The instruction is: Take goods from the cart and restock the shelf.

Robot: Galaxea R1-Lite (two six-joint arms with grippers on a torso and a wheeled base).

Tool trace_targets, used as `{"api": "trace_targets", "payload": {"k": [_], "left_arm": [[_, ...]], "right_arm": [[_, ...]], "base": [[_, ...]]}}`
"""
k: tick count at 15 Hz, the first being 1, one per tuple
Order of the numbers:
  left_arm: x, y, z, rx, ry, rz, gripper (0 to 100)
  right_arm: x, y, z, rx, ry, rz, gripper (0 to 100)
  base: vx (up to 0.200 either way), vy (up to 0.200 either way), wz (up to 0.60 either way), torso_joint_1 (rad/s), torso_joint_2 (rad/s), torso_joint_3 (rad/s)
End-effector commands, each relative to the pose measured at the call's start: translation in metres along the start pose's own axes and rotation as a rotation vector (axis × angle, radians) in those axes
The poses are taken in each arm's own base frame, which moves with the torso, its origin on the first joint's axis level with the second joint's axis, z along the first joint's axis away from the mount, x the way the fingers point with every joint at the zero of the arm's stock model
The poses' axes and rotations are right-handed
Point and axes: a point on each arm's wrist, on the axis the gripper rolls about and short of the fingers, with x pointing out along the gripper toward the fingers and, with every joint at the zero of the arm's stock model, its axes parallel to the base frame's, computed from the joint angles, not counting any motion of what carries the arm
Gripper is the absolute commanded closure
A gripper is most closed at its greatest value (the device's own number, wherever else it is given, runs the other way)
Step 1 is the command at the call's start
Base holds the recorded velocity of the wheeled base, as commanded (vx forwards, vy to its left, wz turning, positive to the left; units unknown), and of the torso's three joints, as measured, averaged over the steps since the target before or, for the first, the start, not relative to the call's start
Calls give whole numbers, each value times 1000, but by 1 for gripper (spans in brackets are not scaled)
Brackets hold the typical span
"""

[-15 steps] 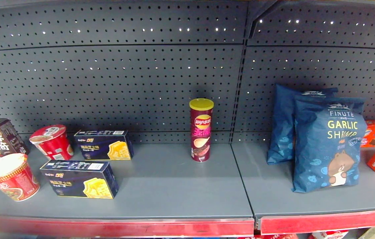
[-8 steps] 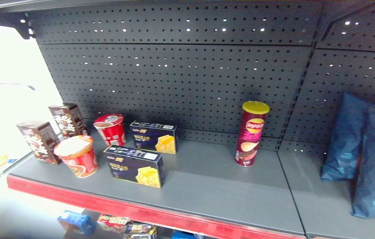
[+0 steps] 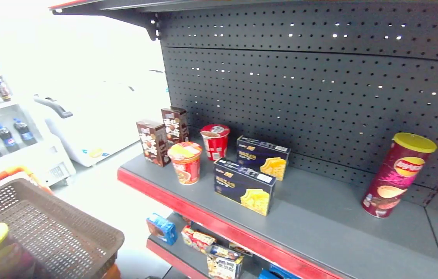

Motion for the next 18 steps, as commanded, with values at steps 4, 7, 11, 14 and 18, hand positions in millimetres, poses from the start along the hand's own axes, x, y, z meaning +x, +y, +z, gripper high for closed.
{"api": "trace_targets", "payload": {"k": [4,7,11,14,18], "left_arm": [[0,0,0,-4,-1,1,0],[0,0,0,-4,-1,3,0],[0,0,0,4,1,-12,0],[0,-1,0,3,9,-26,0],[58,-13,137,-30,80,-100,0]], "right_arm": [[0,0,0,0,0,1,0],[0,0,0,0,0,1,0],[0,0,0,1,0,1,0],[0,0,0,1,0,1,0],[0,0,0,1,0,1,0]], "base": [[0,0,600,2,4,1],[0,0,400,0,3,5],[0,0,0,0,0,0],[0,0,0,0,0,0],[0,0,0,0,0,0]]}}
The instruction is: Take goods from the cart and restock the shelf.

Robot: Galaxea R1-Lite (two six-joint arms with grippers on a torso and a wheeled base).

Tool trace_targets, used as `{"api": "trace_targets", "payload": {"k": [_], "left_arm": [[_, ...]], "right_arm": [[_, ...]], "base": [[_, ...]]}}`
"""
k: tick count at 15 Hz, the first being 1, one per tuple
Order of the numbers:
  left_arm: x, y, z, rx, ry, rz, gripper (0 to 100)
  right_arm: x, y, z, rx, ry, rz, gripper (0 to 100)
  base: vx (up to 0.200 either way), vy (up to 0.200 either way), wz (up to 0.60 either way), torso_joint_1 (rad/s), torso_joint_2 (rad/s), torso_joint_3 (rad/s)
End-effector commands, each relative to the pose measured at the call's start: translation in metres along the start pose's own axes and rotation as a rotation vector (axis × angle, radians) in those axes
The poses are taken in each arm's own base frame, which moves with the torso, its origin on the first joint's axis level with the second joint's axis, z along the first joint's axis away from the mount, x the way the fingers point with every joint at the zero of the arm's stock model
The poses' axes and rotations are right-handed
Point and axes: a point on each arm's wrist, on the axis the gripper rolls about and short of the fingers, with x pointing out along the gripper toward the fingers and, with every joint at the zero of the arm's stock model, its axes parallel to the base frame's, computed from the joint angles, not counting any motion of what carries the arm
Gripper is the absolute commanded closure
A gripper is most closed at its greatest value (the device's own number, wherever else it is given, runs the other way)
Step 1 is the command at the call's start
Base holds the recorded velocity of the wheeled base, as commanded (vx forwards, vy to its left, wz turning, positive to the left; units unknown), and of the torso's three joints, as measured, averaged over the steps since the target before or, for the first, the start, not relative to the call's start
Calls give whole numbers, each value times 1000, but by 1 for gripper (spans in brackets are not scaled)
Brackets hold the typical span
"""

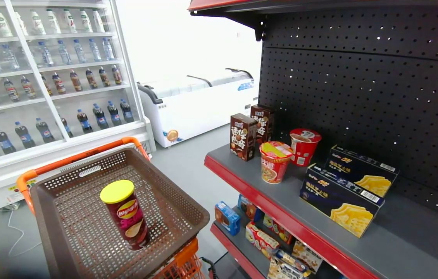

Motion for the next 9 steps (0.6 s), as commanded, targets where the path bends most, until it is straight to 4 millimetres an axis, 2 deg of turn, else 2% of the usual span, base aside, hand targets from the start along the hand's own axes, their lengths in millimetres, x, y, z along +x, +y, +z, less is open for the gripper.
{"api": "trace_targets", "payload": {"k": [1,2,6,8,9], "left_arm": [[83,-10,82,6,229,-74,0],[95,-10,77,10,293,-22,0],[142,-14,64,-30,441,-30,0],[148,-15,58,-29,481,-36,0],[167,-18,42,-26,566,-77,0]], "right_arm": [[0,0,0,-1,-1,1,0],[0,0,0,-1,-1,1,0],[0,0,0,-1,-1,-1,0],[0,0,0,-1,-1,1,0],[0,0,0,-1,-1,1,0]], "base": [[0,0,0,0,0,0],[0,0,0,0,0,0],[0,0,0,0,0,0],[0,0,0,0,0,0],[0,0,0,0,0,0]]}}
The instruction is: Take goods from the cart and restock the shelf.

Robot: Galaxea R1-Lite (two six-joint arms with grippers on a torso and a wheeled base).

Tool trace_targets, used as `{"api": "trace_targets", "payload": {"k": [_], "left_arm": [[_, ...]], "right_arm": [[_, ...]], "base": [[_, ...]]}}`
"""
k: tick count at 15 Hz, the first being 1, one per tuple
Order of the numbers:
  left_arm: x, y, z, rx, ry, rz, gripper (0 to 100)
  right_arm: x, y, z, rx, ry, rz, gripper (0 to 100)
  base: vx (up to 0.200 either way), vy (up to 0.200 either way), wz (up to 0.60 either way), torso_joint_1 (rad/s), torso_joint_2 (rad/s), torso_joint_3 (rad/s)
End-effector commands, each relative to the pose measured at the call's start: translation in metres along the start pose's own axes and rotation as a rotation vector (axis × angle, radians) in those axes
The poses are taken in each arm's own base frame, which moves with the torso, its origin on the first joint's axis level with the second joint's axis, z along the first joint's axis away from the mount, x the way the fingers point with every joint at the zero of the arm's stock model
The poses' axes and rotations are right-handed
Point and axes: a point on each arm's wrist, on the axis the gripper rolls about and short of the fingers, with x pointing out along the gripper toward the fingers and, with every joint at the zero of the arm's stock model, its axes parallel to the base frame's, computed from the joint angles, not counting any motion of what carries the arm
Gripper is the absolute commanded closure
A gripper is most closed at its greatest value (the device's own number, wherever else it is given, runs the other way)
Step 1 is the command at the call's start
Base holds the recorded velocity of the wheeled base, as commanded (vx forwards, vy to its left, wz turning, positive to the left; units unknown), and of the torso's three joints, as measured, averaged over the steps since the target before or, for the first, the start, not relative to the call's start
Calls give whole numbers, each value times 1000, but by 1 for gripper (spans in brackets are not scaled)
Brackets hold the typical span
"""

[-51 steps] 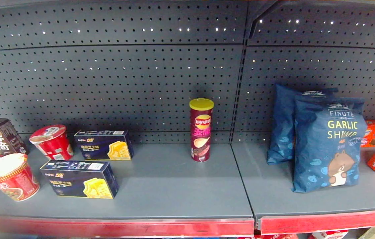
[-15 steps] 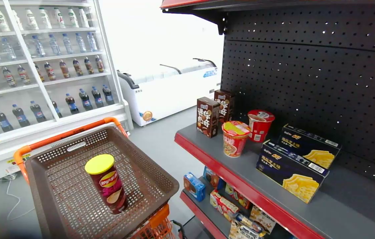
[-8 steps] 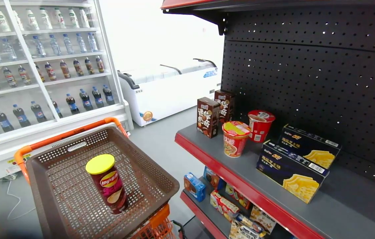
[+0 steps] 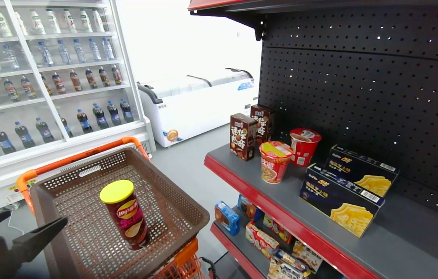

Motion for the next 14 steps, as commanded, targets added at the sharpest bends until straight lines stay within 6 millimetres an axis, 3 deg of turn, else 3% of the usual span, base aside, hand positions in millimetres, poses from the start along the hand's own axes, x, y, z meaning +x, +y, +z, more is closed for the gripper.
{"api": "trace_targets", "payload": {"k": [1,10,14], "left_arm": [[53,-2,-13,8,177,-32,0],[104,-1,-56,23,235,-62,0],[127,1,-66,22,242,-54,0]], "right_arm": [[0,0,0,0,-1,1,0],[0,0,0,0,-1,1,0],[0,0,0,0,1,1,0]], "base": [[0,0,0,0,0,0],[0,0,0,0,0,0],[0,0,0,0,0,0]]}}
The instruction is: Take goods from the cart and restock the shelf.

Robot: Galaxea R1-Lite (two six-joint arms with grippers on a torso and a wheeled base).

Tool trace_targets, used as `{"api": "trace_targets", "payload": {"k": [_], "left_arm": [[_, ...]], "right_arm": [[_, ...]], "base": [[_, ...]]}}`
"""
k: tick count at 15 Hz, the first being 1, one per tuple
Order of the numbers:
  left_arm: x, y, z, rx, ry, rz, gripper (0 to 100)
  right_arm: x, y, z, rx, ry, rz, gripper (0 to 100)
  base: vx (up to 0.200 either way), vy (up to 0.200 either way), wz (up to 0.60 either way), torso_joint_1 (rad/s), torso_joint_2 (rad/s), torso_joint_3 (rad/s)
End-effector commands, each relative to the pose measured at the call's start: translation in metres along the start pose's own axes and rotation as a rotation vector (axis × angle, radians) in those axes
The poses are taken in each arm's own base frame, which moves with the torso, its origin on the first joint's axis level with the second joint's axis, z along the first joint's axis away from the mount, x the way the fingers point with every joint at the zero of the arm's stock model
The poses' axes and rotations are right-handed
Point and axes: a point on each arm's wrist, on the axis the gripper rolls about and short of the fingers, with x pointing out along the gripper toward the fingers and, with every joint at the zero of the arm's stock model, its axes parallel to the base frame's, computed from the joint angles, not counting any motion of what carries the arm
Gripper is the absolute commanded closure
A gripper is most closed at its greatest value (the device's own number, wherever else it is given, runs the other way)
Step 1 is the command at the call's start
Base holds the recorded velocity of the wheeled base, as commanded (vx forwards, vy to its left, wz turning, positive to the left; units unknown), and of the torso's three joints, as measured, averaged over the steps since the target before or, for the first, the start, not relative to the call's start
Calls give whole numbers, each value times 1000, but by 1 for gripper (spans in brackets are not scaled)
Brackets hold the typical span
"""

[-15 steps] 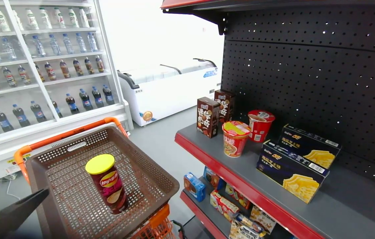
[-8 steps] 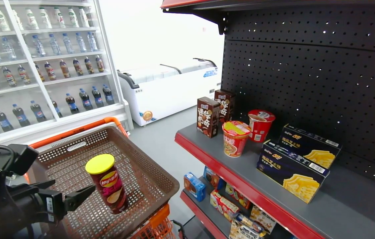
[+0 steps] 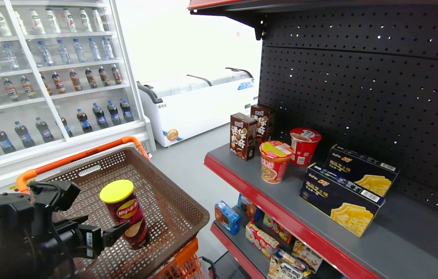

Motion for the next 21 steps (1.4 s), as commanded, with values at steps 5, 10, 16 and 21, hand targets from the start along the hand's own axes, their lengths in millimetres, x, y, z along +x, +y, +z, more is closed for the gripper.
{"api": "trace_targets", "payload": {"k": [5,10,16,21], "left_arm": [[37,4,-17,-2,31,6,0],[61,9,-29,22,-5,18,0],[86,10,-36,44,-35,14,0],[97,11,-34,46,-82,14,0]], "right_arm": [[0,0,0,-1,-1,1,0],[0,0,0,-1,-1,1,0],[0,0,0,-1,-1,1,0],[0,0,0,-1,-1,-1,0]], "base": [[0,0,0,0,0,0],[0,0,0,0,0,0],[0,0,0,0,0,0],[0,0,0,0,0,0]]}}
